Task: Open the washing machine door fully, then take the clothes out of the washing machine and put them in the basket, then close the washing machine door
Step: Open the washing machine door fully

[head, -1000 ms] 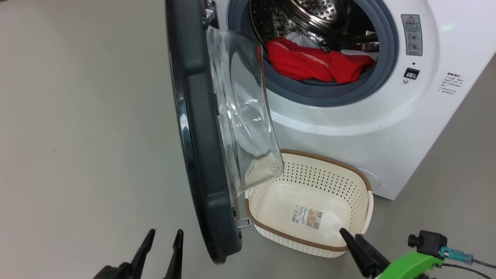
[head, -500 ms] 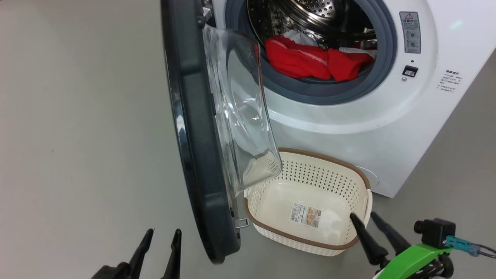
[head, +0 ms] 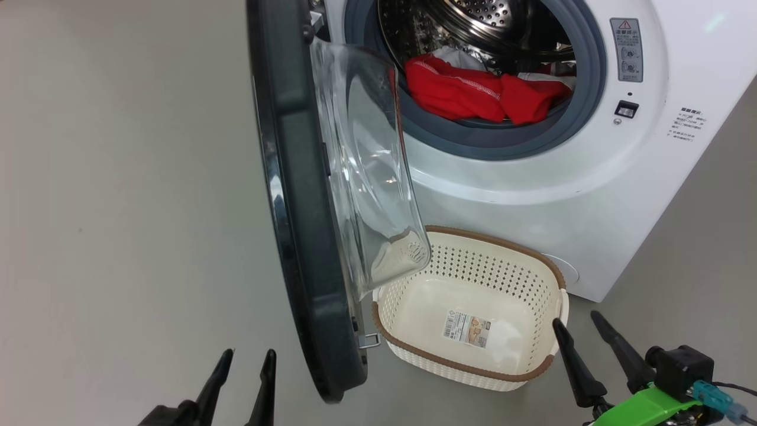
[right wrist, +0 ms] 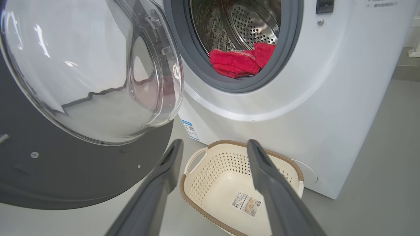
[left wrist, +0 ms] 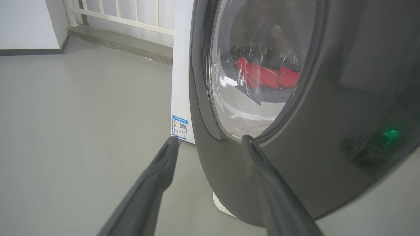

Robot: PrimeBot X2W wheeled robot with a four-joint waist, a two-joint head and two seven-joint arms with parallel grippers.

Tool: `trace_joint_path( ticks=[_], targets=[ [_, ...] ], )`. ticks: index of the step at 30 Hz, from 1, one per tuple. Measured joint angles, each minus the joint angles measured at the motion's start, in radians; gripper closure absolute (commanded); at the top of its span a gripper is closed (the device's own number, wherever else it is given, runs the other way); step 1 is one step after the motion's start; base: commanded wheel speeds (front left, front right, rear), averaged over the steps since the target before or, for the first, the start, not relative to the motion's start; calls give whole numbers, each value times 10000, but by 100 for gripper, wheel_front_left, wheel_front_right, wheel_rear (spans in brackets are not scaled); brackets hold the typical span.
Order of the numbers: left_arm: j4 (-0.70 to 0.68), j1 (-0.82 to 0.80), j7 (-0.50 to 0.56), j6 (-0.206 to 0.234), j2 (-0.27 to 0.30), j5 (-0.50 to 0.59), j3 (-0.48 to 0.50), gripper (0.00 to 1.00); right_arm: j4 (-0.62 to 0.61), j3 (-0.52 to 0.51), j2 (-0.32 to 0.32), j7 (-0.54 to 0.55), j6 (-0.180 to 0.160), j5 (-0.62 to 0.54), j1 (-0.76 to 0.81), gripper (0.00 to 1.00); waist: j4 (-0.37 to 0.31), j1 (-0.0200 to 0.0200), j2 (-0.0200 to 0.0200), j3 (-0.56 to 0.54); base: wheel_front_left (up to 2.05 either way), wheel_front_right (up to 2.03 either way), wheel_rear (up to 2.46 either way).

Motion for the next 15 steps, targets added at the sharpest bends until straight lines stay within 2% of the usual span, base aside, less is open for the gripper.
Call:
trace_joint_path(
  ticks=[5, 15],
  targets=[
    [0, 0, 0, 0, 2, 0, 8, 0, -443, -458, 311, -25, 0, -853, 323, 0, 14, 0, 0, -13, 0, 0, 0],
    [0, 1, 0, 0, 2, 2, 8, 0, -451, -650, 573, -25, 2, -1281, 690, 0, 22, 0, 0, -113, 0, 0, 0]
  ],
)
